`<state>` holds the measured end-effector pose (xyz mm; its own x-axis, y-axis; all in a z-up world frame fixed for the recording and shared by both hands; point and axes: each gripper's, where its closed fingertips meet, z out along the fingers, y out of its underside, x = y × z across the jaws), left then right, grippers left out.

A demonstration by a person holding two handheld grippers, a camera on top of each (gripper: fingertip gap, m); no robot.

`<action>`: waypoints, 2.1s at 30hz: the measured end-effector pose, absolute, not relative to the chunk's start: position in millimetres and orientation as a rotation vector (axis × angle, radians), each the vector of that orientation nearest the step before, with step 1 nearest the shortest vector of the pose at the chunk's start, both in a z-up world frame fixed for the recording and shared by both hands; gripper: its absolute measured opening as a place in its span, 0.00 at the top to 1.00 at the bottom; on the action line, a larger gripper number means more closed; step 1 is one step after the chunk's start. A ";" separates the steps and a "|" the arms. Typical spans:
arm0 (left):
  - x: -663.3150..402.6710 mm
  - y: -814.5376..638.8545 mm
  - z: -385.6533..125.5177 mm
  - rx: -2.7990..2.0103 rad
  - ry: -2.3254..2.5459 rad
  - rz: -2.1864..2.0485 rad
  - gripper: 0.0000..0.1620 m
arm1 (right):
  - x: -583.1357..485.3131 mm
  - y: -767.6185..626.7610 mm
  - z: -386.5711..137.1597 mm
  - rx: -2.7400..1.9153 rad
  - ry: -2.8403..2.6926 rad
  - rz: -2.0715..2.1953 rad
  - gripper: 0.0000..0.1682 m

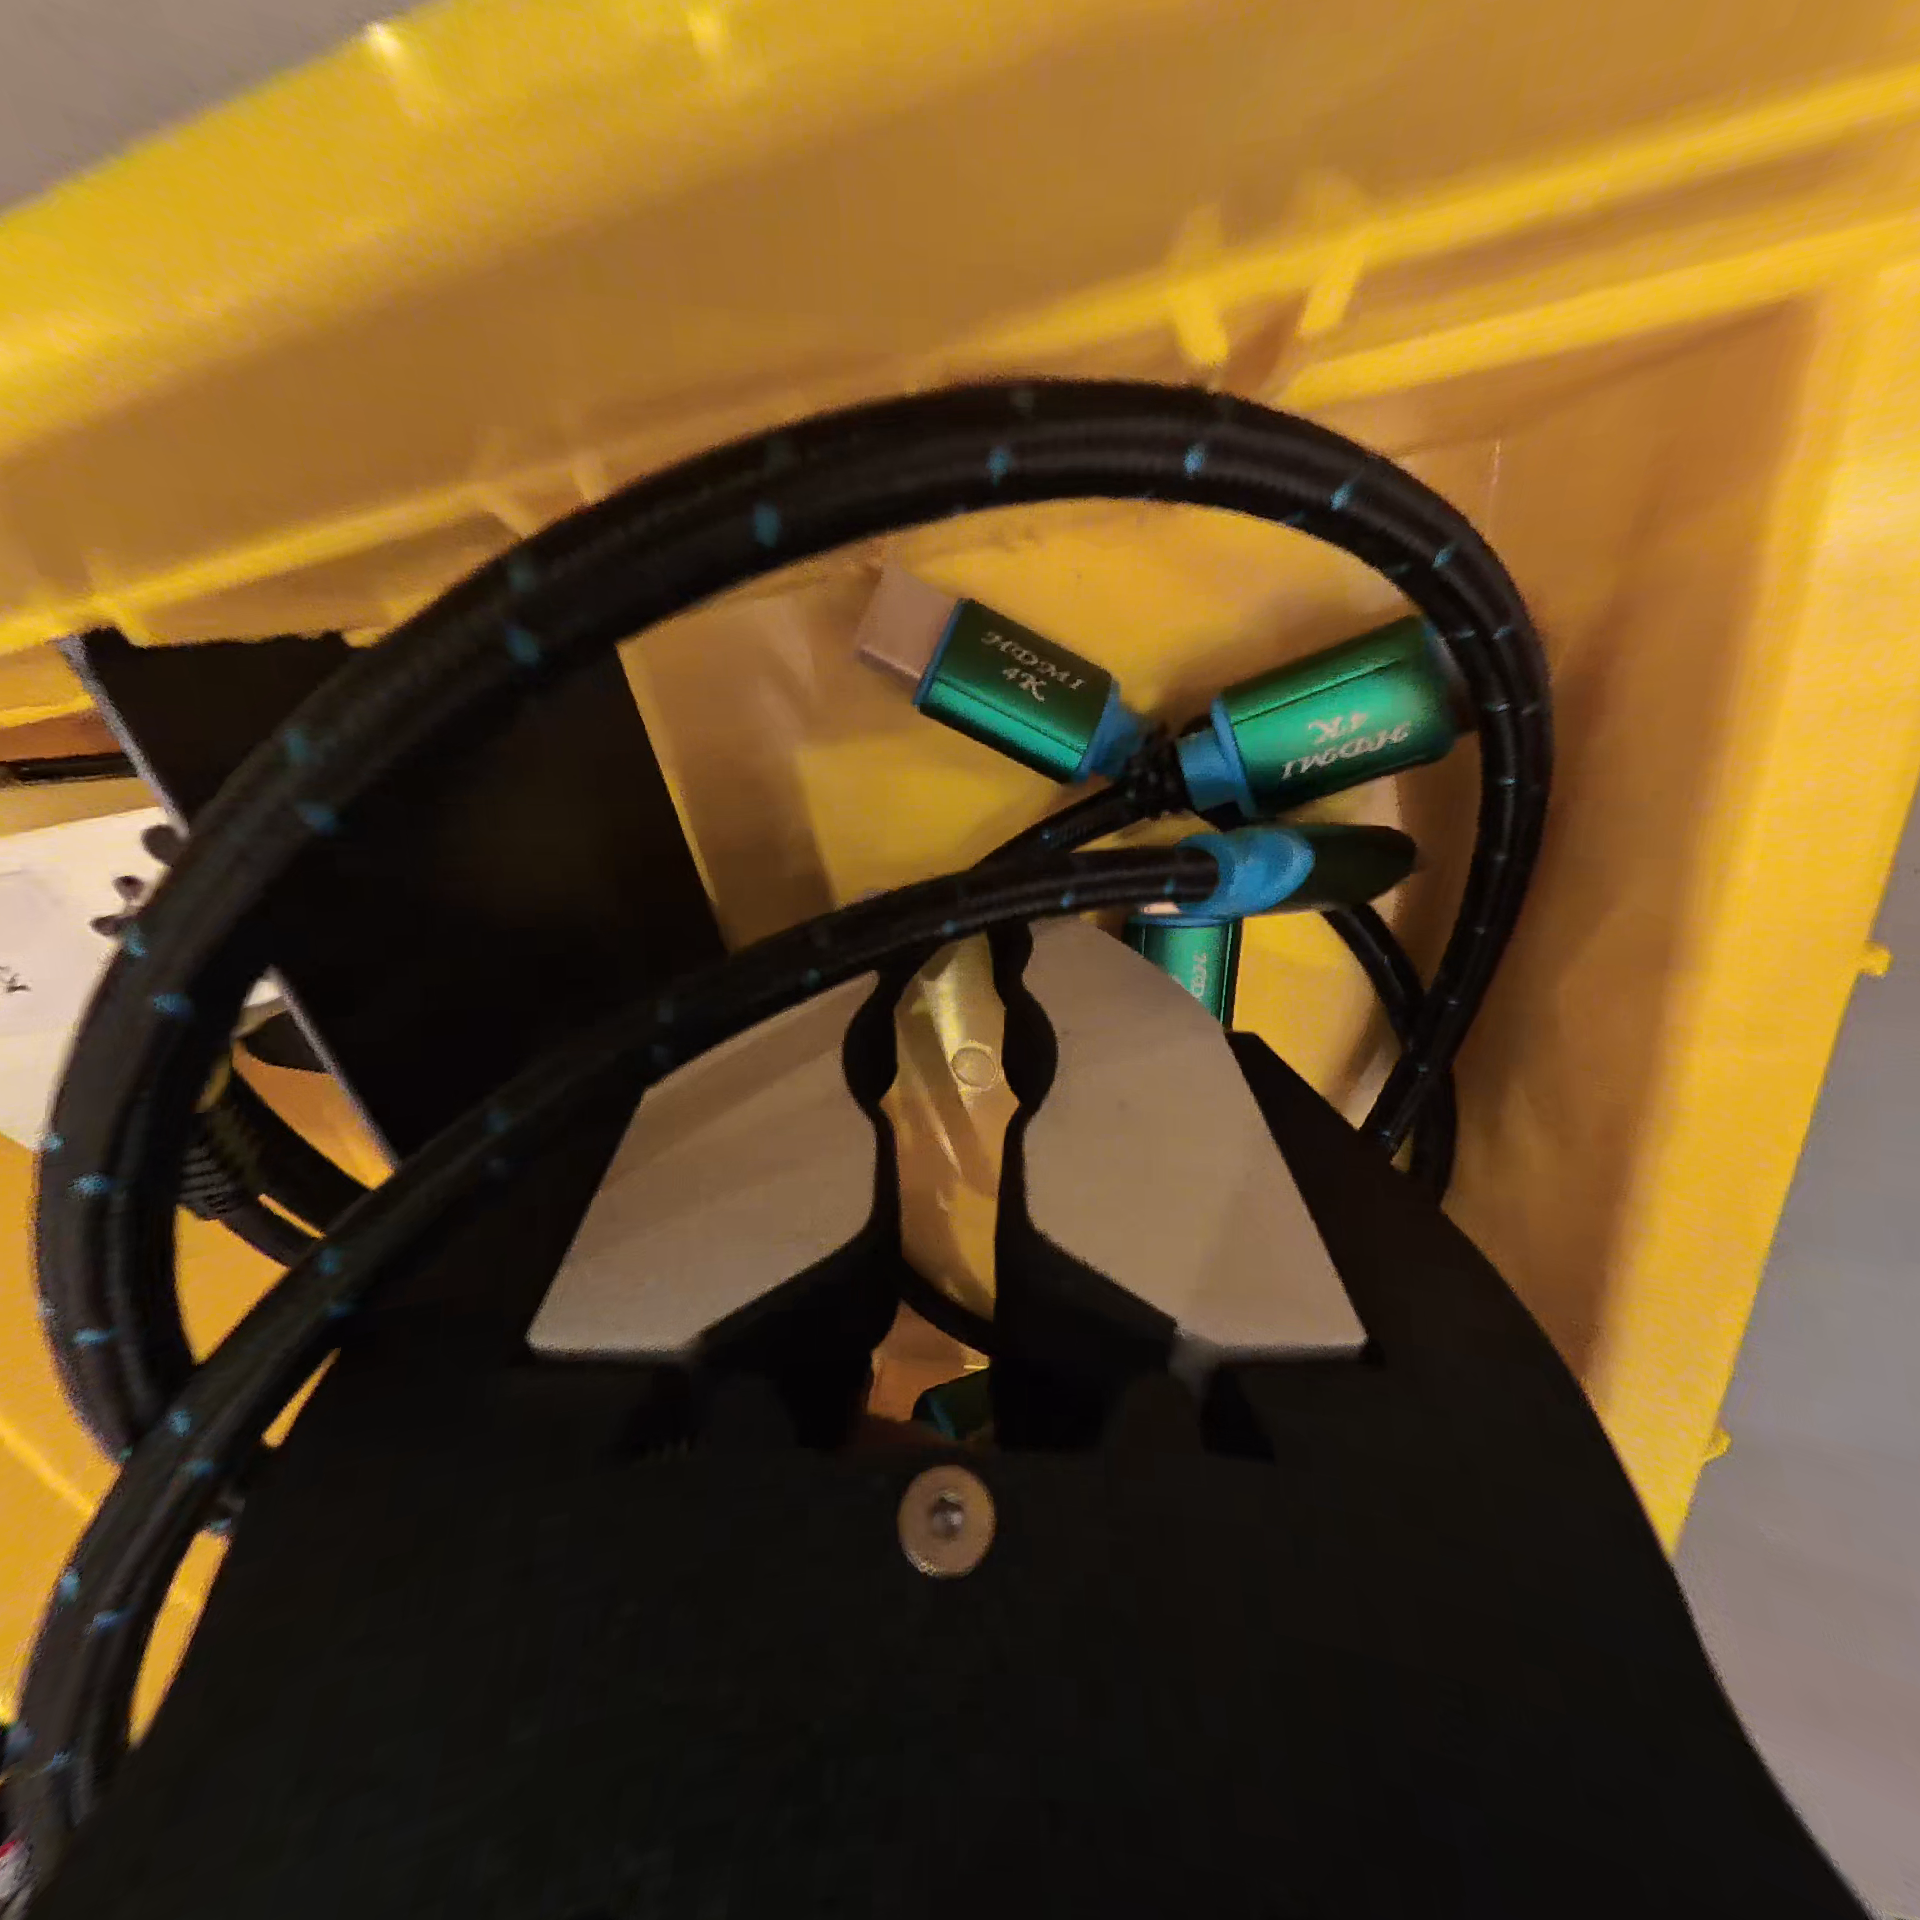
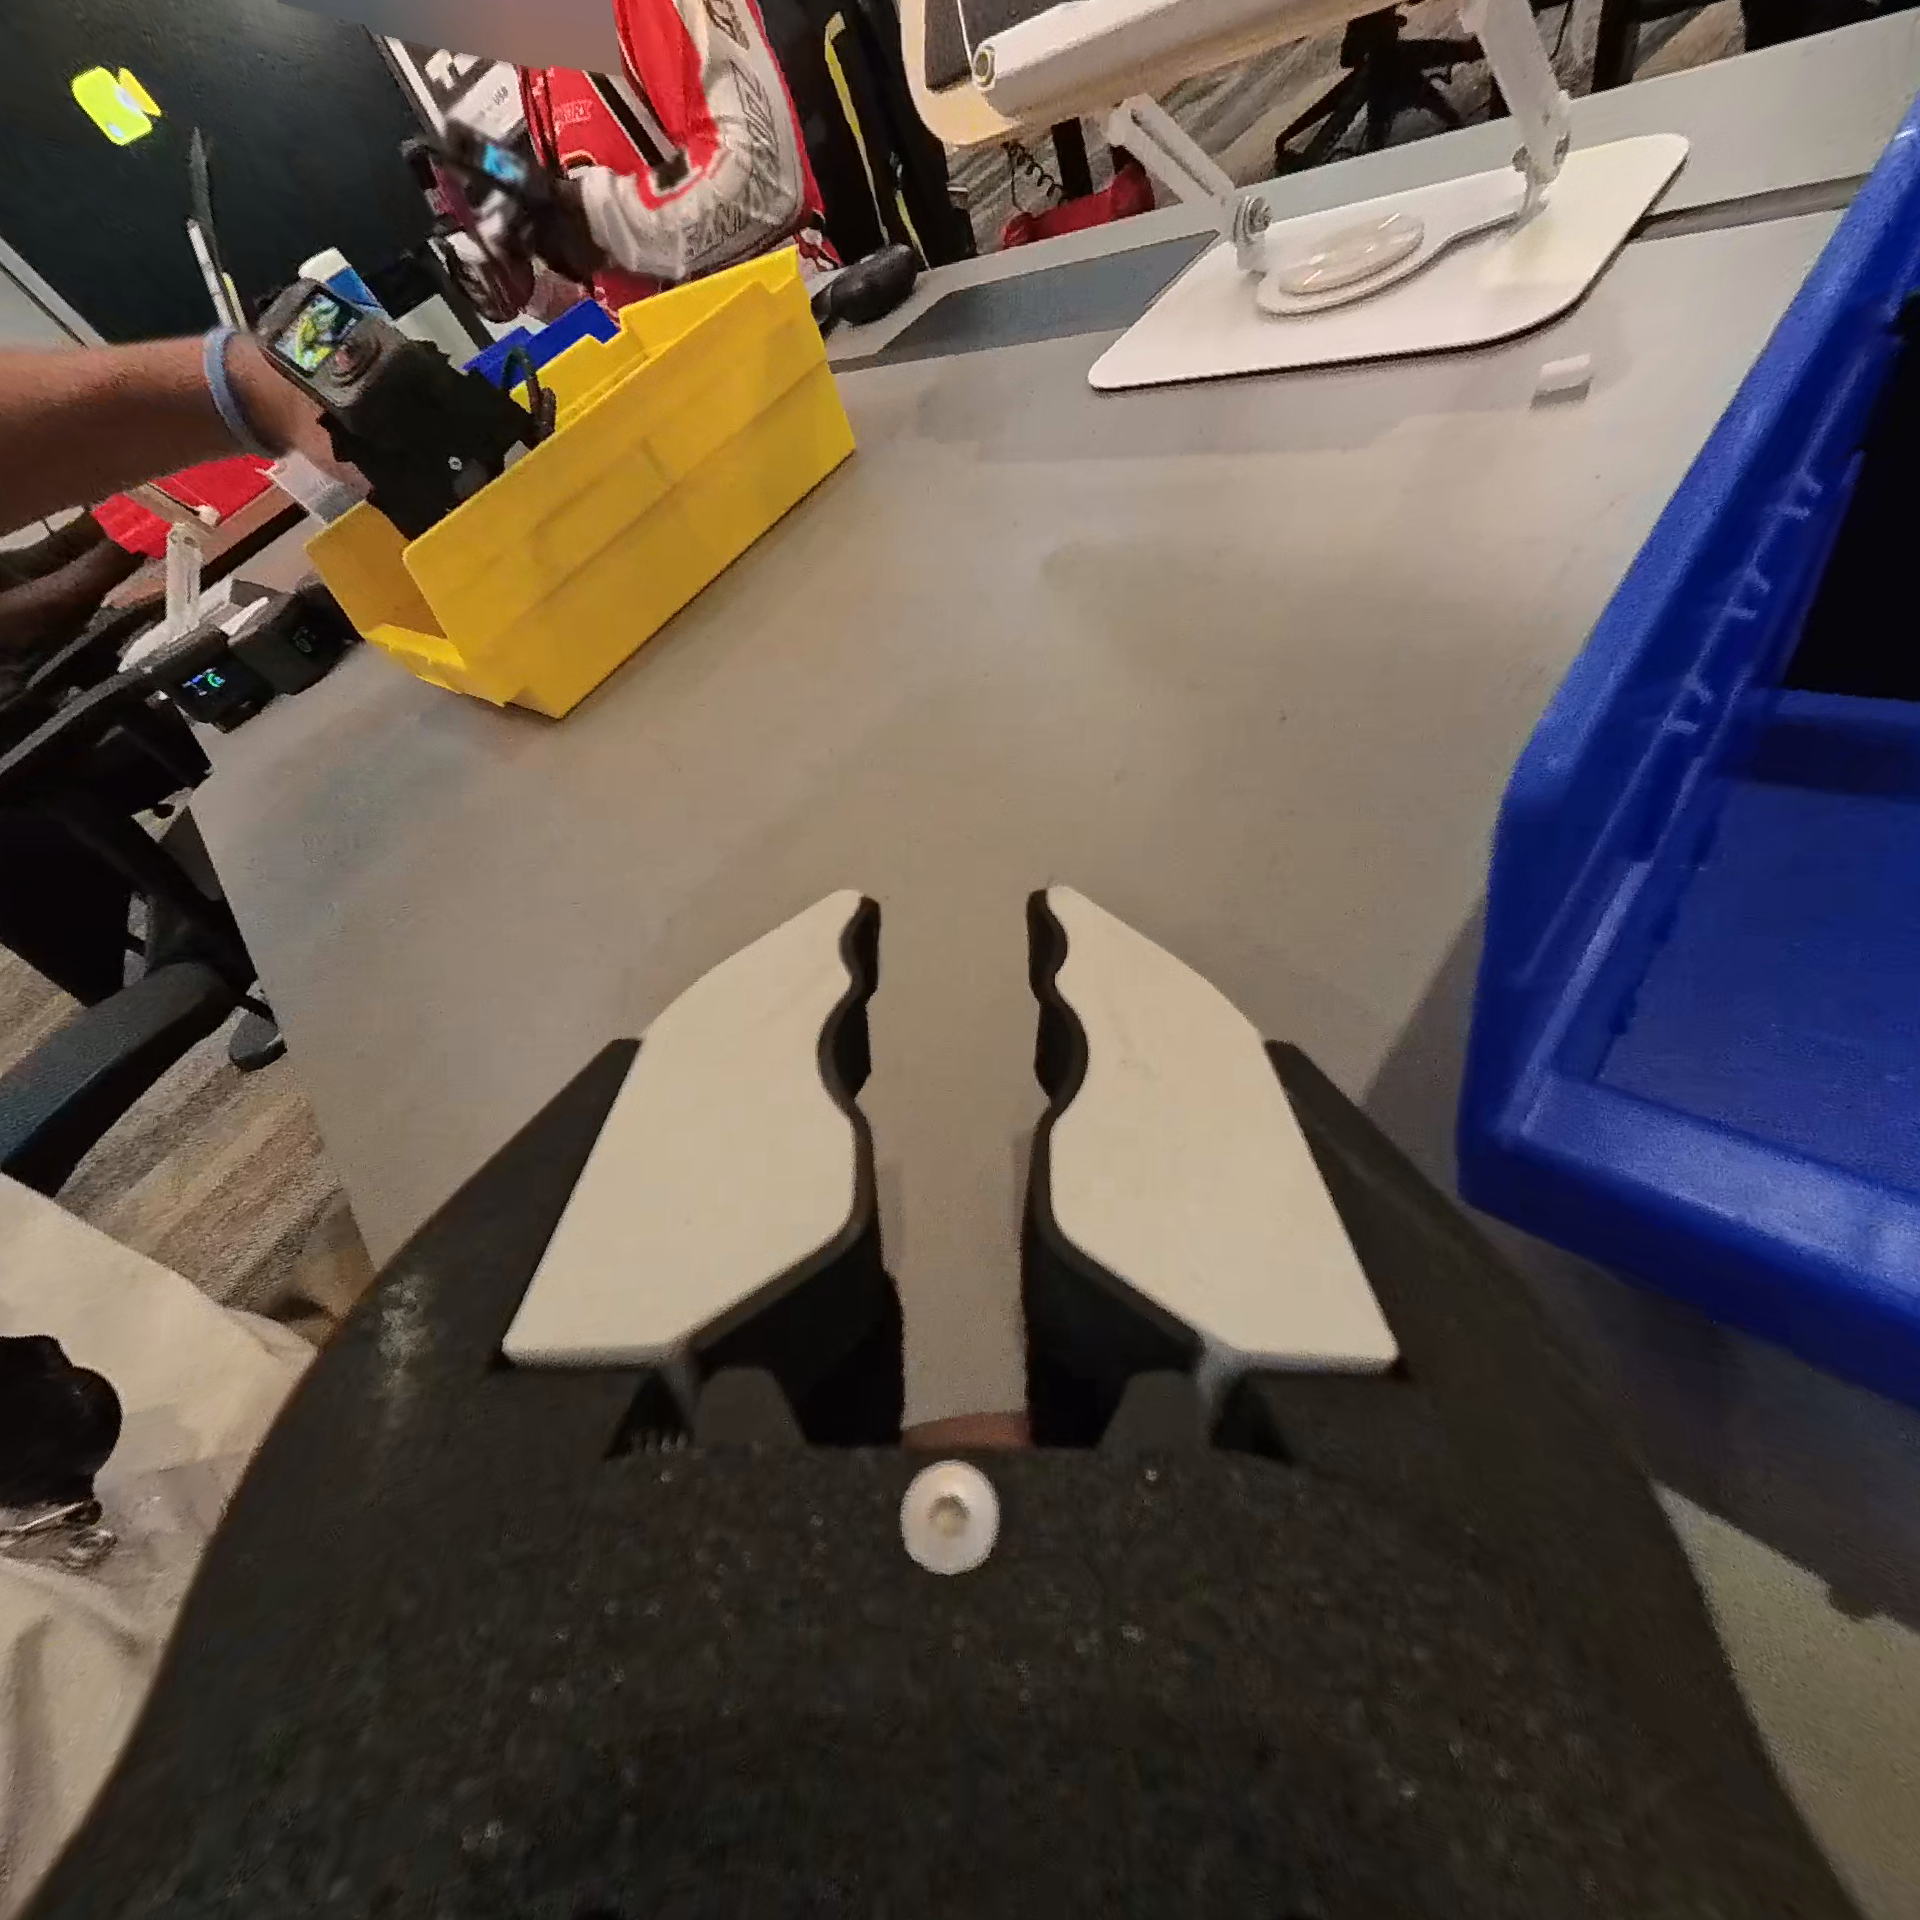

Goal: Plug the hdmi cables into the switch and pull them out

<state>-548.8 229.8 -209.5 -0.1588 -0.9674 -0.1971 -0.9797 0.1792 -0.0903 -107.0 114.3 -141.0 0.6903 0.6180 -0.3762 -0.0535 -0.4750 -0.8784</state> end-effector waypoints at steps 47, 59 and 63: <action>-566.5 187.9 -136.9 -2.406 1.796 -0.460 0.96 | -126.4 96.9 -132.9 -1.908 -0.478 1.049 0.85; -601.2 240.8 -29.2 -2.046 1.198 -0.477 0.97 | -126.9 96.2 -133.1 -1.911 -0.478 1.049 0.85; -627.3 258.9 -17.6 -1.969 0.901 -0.347 0.97 | -128.8 94.9 -133.6 -1.913 -0.492 1.044 0.85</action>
